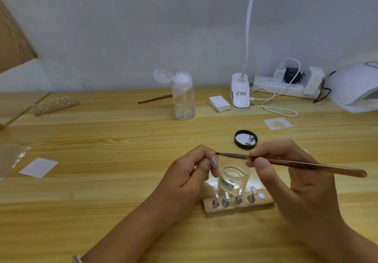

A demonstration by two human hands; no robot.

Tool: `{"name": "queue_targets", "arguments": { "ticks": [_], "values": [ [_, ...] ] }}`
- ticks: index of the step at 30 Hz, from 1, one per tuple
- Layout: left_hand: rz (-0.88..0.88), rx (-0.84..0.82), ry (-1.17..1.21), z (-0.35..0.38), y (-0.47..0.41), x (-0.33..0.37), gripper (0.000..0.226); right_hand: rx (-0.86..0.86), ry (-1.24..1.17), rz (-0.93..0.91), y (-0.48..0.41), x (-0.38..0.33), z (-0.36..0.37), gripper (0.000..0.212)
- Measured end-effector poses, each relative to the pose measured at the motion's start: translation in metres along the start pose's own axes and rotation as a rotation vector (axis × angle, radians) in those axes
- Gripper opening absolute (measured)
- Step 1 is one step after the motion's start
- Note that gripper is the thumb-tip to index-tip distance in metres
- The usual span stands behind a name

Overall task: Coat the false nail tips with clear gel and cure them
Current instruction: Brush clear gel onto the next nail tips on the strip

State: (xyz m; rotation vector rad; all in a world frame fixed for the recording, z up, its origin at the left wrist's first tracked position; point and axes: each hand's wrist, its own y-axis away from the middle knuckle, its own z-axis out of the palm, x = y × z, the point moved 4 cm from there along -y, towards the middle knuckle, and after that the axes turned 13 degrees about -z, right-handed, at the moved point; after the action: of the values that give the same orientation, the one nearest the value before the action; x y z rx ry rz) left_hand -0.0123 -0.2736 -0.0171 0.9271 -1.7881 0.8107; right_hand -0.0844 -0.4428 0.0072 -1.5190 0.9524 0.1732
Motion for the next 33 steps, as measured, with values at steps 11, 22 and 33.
{"name": "queue_targets", "arguments": {
  "ticks": [11,22,33],
  "values": [
    [-0.006,0.013,-0.012,0.0001,0.0006,0.0013,0.02,0.001,0.005,-0.036,0.0,-0.0017,-0.0024,0.01],
    [-0.008,0.008,-0.025,0.0003,0.0004,-0.0007,0.024,-0.026,0.001,-0.048,0.0009,-0.0004,-0.0032,0.013],
    [-0.031,0.007,-0.051,-0.0001,0.0014,-0.0013,0.023,-0.053,0.048,-0.091,0.0002,-0.0033,-0.0008,0.011]
  ]
}}
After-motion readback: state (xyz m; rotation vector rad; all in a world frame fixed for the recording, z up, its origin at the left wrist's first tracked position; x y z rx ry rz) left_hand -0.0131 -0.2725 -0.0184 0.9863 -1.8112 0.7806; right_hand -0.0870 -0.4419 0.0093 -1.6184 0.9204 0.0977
